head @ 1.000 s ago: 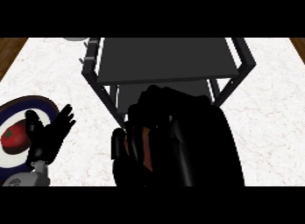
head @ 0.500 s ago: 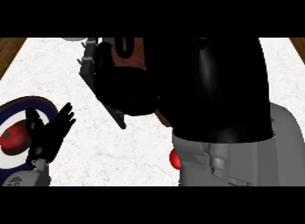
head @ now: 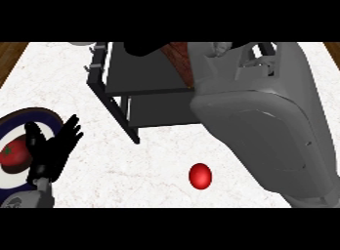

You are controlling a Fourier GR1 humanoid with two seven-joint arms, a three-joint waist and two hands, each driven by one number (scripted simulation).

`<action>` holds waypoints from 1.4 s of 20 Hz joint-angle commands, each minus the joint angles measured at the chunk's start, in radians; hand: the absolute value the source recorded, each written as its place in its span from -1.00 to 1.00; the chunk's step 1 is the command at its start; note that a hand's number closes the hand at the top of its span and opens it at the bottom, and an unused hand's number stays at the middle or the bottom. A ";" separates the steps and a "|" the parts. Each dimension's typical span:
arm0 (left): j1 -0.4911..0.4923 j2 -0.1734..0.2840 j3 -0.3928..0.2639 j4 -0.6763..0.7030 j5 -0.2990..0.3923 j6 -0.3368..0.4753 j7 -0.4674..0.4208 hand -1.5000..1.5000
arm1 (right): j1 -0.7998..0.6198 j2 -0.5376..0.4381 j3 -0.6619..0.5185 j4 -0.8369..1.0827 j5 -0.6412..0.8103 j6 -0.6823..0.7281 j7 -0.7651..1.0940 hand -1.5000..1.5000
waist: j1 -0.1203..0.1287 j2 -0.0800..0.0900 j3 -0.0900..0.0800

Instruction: Pick the sweet potato from the placemat and place it in the tiered shelf

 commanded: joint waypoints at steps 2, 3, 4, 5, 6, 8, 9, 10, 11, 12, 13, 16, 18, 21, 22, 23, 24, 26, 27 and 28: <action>0.035 0.014 0.015 -0.023 0.011 -0.020 0.019 0.00 | 0.020 -0.024 -0.025 0.116 0.031 -0.016 -0.074 1.00 | 0.000 0.001 0.000; 0.005 -0.034 -0.028 -0.021 -0.035 0.034 0.026 0.00 | -0.009 -0.010 -0.021 0.172 0.057 -0.044 -0.084 1.00 | 0.000 0.002 0.000; 0.000 -0.016 0.002 -0.002 -0.013 0.017 0.030 0.00 | -0.048 0.033 -0.012 0.187 0.074 -0.057 -0.044 1.00 | 0.001 0.001 -0.001; 0.000 -0.026 -0.014 -0.037 -0.026 0.031 0.042 0.00 | -0.032 0.023 -0.035 0.215 0.070 -0.088 -0.100 1.00 | 0.002 0.002 0.000; 0.007 -0.038 -0.009 0.028 -0.041 0.028 -0.026 0.00 | -0.021 0.015 -0.038 0.203 0.072 -0.080 -0.105 1.00 | -0.002 0.002 -0.001; 0.047 -0.006 -0.004 -0.062 -0.013 -0.005 0.032 0.00 | -0.035 -0.004 -0.047 0.257 0.073 -0.056 -0.131 1.00 | 0.003 0.001 0.000; 0.008 0.027 0.028 -0.056 0.013 -0.027 0.058 0.00 | -0.046 -0.009 -0.055 0.318 0.096 -0.113 -0.178 1.00 | 0.006 0.003 0.000; -0.019 0.001 0.023 -0.007 -0.007 -0.010 0.026 0.00 | -0.013 0.019 -0.029 0.252 0.110 -0.111 -0.146 1.00 | -0.003 0.001 0.000; 0.071 -0.023 -0.004 -0.056 -0.031 0.009 -0.002 0.00 | -0.003 -0.024 -0.058 0.250 0.084 -0.085 -0.194 1.00 | 0.000 0.001 0.000; 0.048 -0.065 -0.034 -0.049 -0.057 0.048 0.004 0.00 | -0.033 -0.008 -0.057 0.342 0.106 -0.139 -0.236 1.00 | 0.005 0.003 0.000; 0.036 -0.019 0.001 -0.042 -0.029 0.001 0.008 0.00 | -0.050 -0.007 -0.078 0.349 0.098 -0.144 -0.240 1.00 | 0.003 0.003 0.000; 0.035 0.001 0.016 -0.111 0.008 -0.014 0.100 0.00 | -0.018 0.026 -0.063 0.348 0.100 -0.170 -0.268 1.00 | 0.002 0.001 0.000; 0.025 -0.038 -0.007 -0.038 -0.043 0.018 0.037 0.00 | -0.010 -0.001 -0.078 0.329 0.085 -0.150 -0.316 1.00 | -0.004 0.001 0.000; 0.038 -0.052 -0.010 -0.062 -0.053 0.030 0.028 0.00 | -0.063 -0.014 -0.125 0.345 0.057 -0.110 -0.296 1.00 | -0.001 0.001 0.000; 0.014 -0.047 -0.010 -0.044 -0.058 0.028 0.038 0.00 | -0.072 0.007 -0.103 0.372 0.083 -0.126 -0.292 1.00 | -0.001 0.002 0.000; 0.053 -0.026 0.009 -0.028 -0.042 -0.010 0.005 0.00 | -0.043 0.009 -0.085 0.308 0.082 -0.081 -0.248 1.00 | -0.005 0.000 0.000; -0.011 -0.051 0.007 0.002 -0.046 0.022 0.032 0.00 | 0.008 -0.027 -0.059 0.328 0.103 -0.076 -0.312 1.00 | -0.010 0.001 0.000; 0.053 -0.012 0.038 0.020 -0.017 -0.050 -0.044 0.00 | -0.004 -0.032 -0.078 0.348 0.097 -0.066 -0.311 1.00 | -0.004 0.001 -0.001; -0.019 -0.012 0.040 -0.008 -0.029 0.002 0.042 0.00 | -0.025 0.021 -0.116 0.313 0.100 -0.166 -0.243 1.00 | -0.006 0.001 0.000; 0.029 -0.037 0.003 -0.052 -0.042 0.004 0.029 0.00 | -0.006 -0.013 -0.184 0.325 0.073 -0.230 -0.280 1.00 | 0.000 0.002 0.000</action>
